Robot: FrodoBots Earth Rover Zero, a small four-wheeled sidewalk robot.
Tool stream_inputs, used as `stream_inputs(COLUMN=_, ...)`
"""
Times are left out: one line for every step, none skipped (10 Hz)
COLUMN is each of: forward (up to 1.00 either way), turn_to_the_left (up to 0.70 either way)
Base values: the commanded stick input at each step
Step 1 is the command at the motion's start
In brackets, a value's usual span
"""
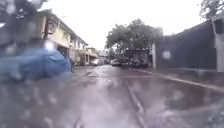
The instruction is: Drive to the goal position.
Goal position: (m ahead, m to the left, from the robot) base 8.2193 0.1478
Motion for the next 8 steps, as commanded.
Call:
stream_inputs(forward=1.00, turn_to_the_left=0.00)
stream_inputs(forward=1.00, turn_to_the_left=0.00)
stream_inputs(forward=1.00, turn_to_the_left=0.00)
stream_inputs(forward=1.00, turn_to_the_left=0.00)
stream_inputs(forward=1.00, turn_to_the_left=0.00)
stream_inputs(forward=1.00, turn_to_the_left=0.00)
stream_inputs(forward=1.00, turn_to_the_left=0.00)
stream_inputs(forward=1.00, turn_to_the_left=0.00)
